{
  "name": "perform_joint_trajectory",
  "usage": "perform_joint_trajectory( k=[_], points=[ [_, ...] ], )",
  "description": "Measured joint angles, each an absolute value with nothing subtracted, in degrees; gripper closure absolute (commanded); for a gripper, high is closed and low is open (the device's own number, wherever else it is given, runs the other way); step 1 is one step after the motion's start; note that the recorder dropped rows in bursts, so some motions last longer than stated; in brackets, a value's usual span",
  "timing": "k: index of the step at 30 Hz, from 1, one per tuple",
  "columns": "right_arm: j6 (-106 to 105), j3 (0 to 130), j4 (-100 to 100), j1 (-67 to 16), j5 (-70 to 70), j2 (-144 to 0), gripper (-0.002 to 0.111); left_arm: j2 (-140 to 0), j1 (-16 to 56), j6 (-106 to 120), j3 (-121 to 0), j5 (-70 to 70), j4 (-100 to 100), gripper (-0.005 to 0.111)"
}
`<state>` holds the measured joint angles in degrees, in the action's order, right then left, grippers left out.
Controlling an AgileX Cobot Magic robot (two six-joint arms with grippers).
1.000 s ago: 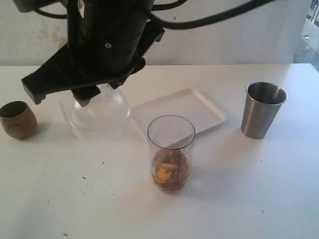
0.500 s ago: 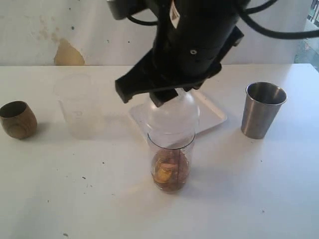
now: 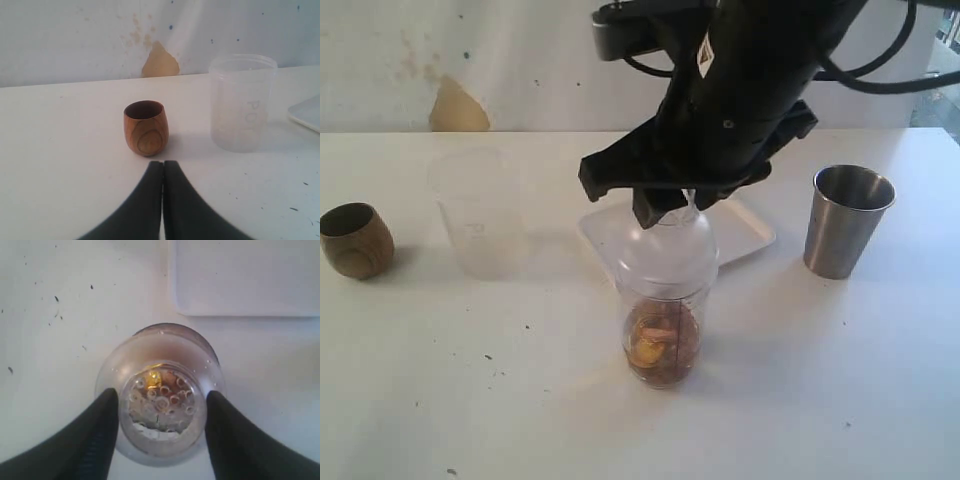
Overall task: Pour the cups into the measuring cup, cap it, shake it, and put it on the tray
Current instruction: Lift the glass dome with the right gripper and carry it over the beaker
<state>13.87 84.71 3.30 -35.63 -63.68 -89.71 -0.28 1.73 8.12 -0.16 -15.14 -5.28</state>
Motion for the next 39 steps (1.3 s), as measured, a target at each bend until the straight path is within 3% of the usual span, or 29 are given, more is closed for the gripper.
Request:
perform_joint_trajectory(
  k=[39],
  points=[
    [13.8,84.7,4.0,-35.6,-60.7,-91.6,0.108,-0.3,1.7,8.1,-0.2,-15.1,-5.3,0.106]
  ],
)
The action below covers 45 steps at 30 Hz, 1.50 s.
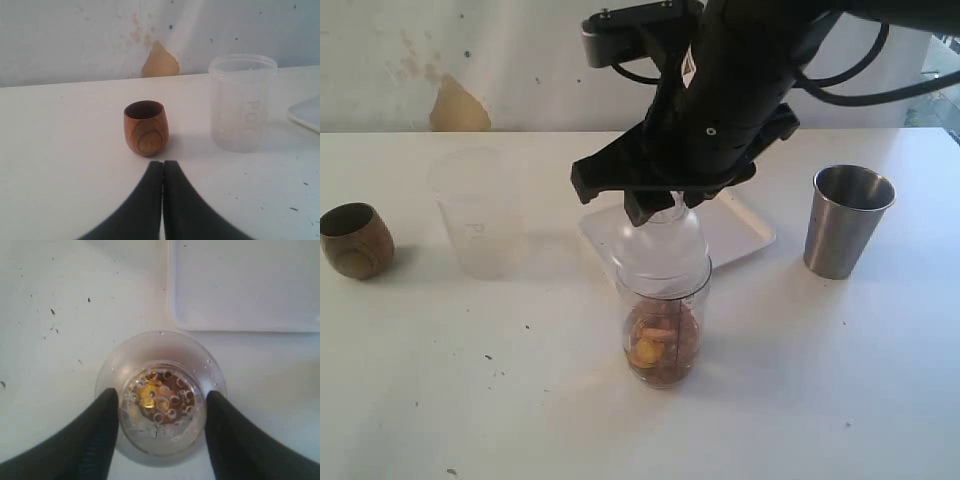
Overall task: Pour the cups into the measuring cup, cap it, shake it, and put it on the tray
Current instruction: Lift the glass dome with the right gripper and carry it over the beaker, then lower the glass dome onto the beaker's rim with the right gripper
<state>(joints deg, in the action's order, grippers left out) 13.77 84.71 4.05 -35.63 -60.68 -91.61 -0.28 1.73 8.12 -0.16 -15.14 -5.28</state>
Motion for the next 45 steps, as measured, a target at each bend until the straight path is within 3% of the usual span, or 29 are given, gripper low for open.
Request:
perform_joint_trajectory(
  k=[19,45],
  points=[
    [13.5,81.5,5.0,-35.6,-55.8,-91.1,0.108,-0.3,1.7,8.1,-0.2,-15.1,-5.3,0.106],
    [13.5,80.8,4.4,-35.6,-60.3,-89.7,0.108,-0.3,1.7,8.1,-0.2,-15.1,-5.3,0.106]
  ],
)
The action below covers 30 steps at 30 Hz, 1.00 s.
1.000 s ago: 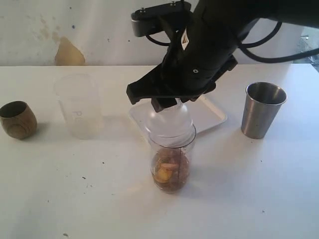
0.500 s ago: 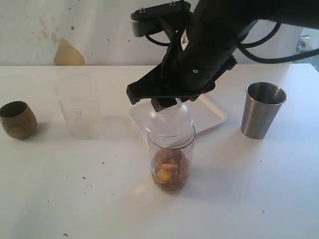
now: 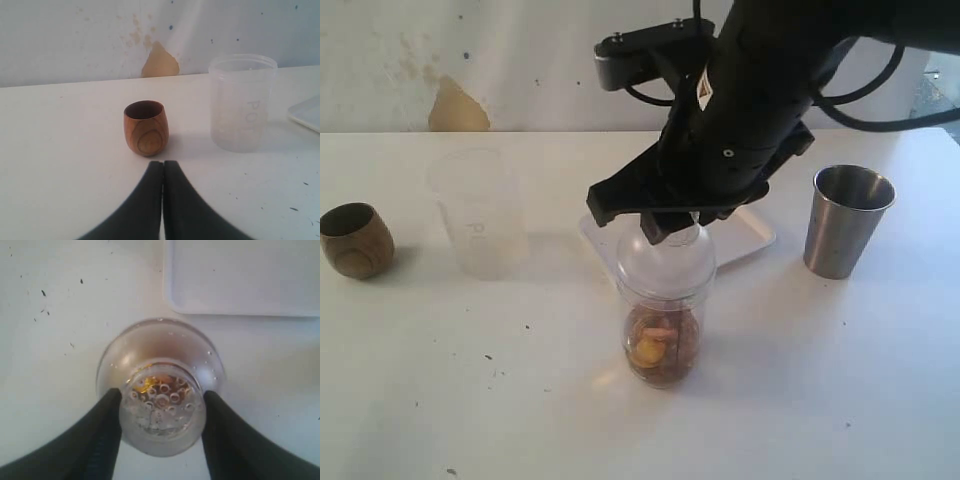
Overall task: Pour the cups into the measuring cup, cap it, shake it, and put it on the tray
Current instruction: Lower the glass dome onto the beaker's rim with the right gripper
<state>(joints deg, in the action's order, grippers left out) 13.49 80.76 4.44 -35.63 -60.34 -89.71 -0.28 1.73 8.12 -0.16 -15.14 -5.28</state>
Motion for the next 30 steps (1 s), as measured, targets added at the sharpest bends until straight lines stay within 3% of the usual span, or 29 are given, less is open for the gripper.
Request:
perform_joint_trajectory(
  k=[12,22,30],
  points=[
    [13.5,80.8,4.5,-35.6,-59.5,-90.2,0.107,-0.3,1.7,8.1,-0.2,-15.1,-5.3,0.106],
    [12.4,80.9,4.5,-35.6,-58.5,-90.6,0.065,-0.3,1.7,8.1,-0.2,-15.1,-5.3,0.106],
    [9.8,80.9,4.7,-35.6,-58.5,-90.8,0.052,-0.3,1.7,8.1,-0.2,-15.1,-5.3,0.106]
  ],
)
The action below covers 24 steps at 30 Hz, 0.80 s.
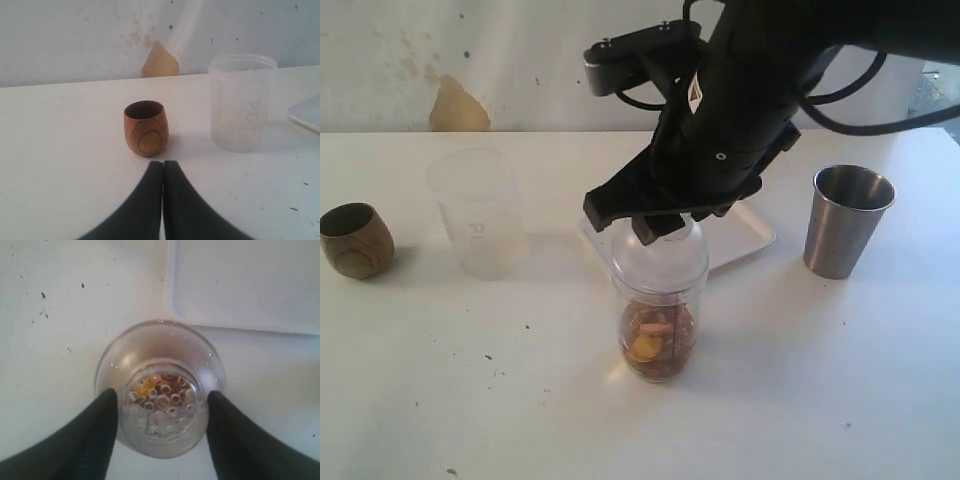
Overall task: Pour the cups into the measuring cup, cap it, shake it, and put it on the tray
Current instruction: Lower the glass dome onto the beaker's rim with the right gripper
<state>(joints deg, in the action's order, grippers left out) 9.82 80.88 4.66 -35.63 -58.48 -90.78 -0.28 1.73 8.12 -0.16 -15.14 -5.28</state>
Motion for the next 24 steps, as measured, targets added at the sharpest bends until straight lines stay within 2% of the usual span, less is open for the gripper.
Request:
perform_joint_trajectory(
  k=[2,8,10,13,14,24],
  points=[
    [9.6,80.8,4.7,-35.6,-58.5,-90.9,0.049,-0.3,1.7,8.1,-0.2,-15.1,-5.3,0.106],
    [9.3,80.8,4.7,-35.6,-56.4,-87.6,0.049,-0.3,1.7,8.1,-0.2,-15.1,-5.3,0.106],
    [9.3,80.8,4.7,-35.6,-55.5,-86.0,0.062,-0.3,1.7,8.1,-0.2,-15.1,-5.3,0.106],
    [9.2,80.8,4.7,-35.6,-54.3,-83.7,0.099,-0.3,1.7,8.1,-0.2,-15.1,-5.3,0.106],
    [8.8,80.8,4.7,-35.6,-54.3,-83.2,0.108,-0.3,1.7,8.1,-0.2,-15.1,-5.3,0.106],
    [5.4,75.9,4.0,-35.6,-51.6,-85.7,0.108,-0.3,1.7,8.1,-0.2,-15.1,-5.3,0.106]
  ],
)
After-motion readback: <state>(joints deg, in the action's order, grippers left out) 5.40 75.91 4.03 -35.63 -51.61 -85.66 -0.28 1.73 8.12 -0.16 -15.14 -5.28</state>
